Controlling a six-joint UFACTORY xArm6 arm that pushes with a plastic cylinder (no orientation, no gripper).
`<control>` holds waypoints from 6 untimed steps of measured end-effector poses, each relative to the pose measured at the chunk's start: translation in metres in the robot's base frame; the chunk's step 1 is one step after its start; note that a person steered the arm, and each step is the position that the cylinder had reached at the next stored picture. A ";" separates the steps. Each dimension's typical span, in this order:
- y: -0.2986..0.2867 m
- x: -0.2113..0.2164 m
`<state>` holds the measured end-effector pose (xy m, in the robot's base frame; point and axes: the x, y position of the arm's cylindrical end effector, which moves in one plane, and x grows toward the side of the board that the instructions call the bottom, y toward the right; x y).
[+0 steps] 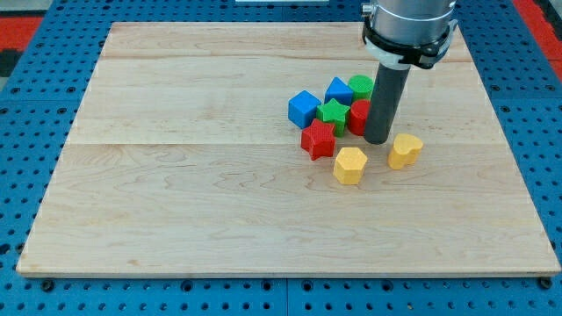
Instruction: Push the yellow heart towards the bottom side of the red circle
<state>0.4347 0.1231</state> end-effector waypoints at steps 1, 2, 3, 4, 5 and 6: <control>0.012 -0.018; 0.038 -0.014; 0.083 -0.002; 0.091 0.020; 0.060 0.043; 0.045 0.047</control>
